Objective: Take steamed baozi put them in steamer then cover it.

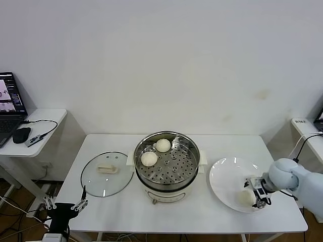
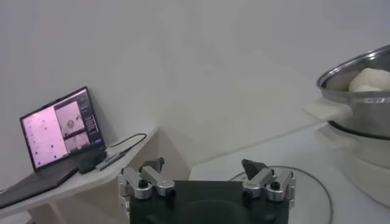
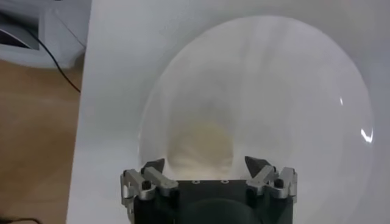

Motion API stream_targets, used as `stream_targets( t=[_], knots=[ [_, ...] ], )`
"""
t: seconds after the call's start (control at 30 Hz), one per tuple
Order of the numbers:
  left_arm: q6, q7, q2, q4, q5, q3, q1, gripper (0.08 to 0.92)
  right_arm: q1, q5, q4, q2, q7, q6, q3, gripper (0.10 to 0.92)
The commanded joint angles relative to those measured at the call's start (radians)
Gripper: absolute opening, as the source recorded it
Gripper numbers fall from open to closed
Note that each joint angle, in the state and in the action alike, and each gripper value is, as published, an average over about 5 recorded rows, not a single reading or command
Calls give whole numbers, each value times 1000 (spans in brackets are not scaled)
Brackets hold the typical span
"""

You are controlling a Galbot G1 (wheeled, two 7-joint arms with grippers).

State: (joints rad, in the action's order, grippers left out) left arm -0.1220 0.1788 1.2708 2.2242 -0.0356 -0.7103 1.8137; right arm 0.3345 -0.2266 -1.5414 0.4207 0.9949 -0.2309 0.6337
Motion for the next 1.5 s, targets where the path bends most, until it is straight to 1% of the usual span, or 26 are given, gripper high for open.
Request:
stream_targets(
  t=[0.03,0.33,0.43,0.73,1.0,1.27,1.5],
  knots=[
    [-1,-1,1,2,-2,-3,1,823,25,-12,48,37,-9,-1,-15,778],
    [0,0,4,6,-1,-4,6,823,1,19,36,36,5,-12,-15,669],
    [1,0,4,8,-1,-4,6,823,-34,37,27,22,28,-15,-11,644],
    [5,2,0,14,4,-3,3,823,-233,128,3,-17,89,-21,28,636],
    [7,2,-4,19,8,1,-6,823,-457,223,-15,-15,99,-37,91,642],
    [4,2,-4,32,5,7,-4,823,-702,291,-16,74,78,-47,267,645],
    [7,4,2,33,3,-4,7,823,-895,375,-31,255,11,-49,423,645]
  ],
)
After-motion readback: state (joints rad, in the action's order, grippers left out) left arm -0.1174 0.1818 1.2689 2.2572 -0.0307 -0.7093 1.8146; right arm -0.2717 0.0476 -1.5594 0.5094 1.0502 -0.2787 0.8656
